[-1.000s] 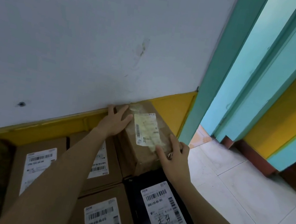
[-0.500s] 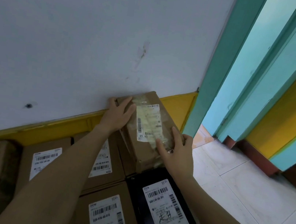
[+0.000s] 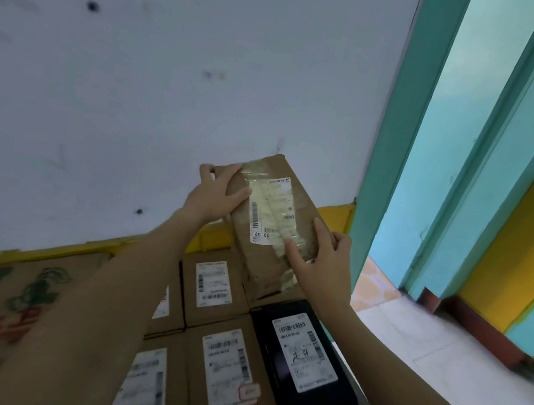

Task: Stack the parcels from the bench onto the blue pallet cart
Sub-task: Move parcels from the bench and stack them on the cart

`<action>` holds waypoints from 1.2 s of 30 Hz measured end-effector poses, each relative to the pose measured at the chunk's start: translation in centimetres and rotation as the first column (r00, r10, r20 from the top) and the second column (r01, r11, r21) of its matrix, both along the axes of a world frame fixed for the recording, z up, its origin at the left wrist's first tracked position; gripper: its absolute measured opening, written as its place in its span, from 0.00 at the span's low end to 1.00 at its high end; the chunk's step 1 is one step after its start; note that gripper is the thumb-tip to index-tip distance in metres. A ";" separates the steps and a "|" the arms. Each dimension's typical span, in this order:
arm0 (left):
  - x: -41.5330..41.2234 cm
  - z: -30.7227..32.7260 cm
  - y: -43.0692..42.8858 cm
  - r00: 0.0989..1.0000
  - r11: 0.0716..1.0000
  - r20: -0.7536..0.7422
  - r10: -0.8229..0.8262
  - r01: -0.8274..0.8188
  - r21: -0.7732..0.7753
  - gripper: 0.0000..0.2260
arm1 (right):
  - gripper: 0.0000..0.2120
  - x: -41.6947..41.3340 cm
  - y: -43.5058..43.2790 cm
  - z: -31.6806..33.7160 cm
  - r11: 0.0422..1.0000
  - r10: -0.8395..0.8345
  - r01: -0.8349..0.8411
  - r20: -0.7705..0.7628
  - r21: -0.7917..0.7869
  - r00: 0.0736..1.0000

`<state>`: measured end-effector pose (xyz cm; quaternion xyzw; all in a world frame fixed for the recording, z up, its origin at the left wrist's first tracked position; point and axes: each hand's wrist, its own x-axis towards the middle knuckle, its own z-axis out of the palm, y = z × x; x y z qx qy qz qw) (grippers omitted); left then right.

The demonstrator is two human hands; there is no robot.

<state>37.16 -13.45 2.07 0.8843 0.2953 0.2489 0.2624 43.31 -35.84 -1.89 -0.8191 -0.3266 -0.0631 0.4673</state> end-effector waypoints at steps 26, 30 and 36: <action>-63.0 2.3 -29.0 0.674 0.673 0.025 0.738 -0.735 -0.081 0.29 | 0.34 -48.0 -16.6 4.8 0.694 0.714 -0.706 0.005 -0.144 0.700; -72.4 2.7 -31.2 0.563 0.568 0.072 0.823 -0.816 -0.106 0.29 | 0.32 -55.9 -15.6 5.8 0.577 0.816 -0.806 0.049 -0.134 0.576; -86.1 2.9 -33.1 0.411 0.422 0.102 0.906 -0.896 -0.140 0.29 | 0.31 -68.5 -12.9 6.5 0.428 0.904 -0.890 0.057 -0.158 0.424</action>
